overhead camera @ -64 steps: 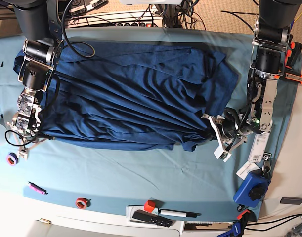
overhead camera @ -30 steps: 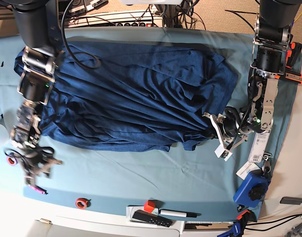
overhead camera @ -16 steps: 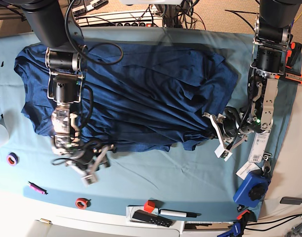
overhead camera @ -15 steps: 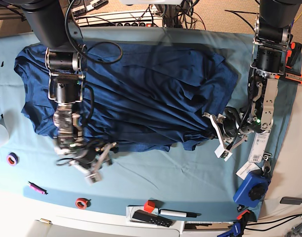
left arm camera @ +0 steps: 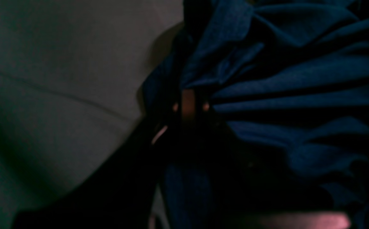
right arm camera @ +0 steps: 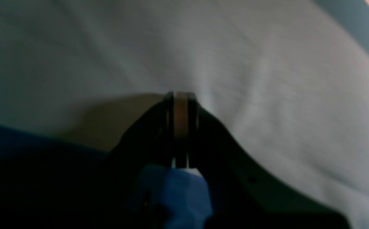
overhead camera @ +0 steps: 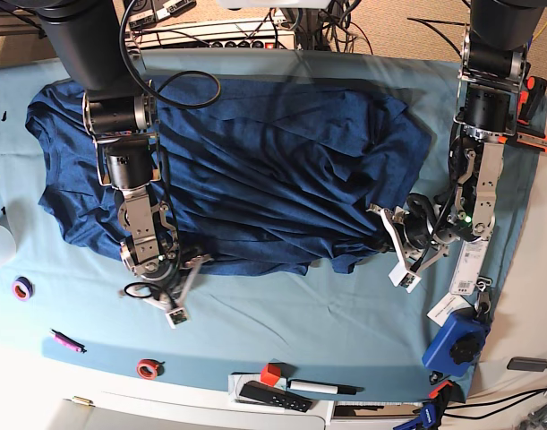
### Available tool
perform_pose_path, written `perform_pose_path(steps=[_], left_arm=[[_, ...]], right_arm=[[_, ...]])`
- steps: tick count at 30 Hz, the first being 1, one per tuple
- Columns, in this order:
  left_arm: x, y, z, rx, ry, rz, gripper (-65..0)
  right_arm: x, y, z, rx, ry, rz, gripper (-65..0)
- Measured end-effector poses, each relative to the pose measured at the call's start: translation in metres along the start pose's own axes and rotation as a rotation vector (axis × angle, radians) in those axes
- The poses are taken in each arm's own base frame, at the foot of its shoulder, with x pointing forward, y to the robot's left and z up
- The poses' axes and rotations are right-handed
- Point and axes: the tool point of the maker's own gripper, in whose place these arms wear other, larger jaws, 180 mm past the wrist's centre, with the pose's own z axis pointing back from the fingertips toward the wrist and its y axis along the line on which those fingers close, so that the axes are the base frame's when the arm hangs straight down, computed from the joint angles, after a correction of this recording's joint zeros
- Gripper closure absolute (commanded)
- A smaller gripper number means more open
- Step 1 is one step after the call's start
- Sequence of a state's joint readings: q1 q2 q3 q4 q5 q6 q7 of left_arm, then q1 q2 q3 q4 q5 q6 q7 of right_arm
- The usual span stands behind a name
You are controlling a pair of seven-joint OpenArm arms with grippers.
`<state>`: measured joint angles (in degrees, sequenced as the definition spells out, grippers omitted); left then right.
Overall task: Layout the t-shirt on the table in an organized manner, then fold the t-shirt properly
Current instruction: 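Slide the right gripper along the hem toward the shirt's middle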
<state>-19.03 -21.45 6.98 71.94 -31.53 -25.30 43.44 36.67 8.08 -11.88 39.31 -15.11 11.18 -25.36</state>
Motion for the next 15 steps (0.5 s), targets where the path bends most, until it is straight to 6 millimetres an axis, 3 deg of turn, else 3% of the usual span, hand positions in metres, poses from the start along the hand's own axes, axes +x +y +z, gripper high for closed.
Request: perform_pose_path(steps=[6,11,15], left_arm=[[0.0,0.0,0.0,0.0,0.001,0.0,0.0],[-0.001,0.0,0.0,0.0,0.002,0.001,0.0],[-0.006,-0.002,-0.001,-0.004,0.008,0.006,0.0]], right_arm=[[0.007,-0.031,0.002,-0.126,-0.001,0.003,0.0],[0.012,-0.032,0.003,-0.108,-0.004,-0.042,-0.3],[0.0,-0.004,0.002,0.049,0.061,-0.08,-25.2]])
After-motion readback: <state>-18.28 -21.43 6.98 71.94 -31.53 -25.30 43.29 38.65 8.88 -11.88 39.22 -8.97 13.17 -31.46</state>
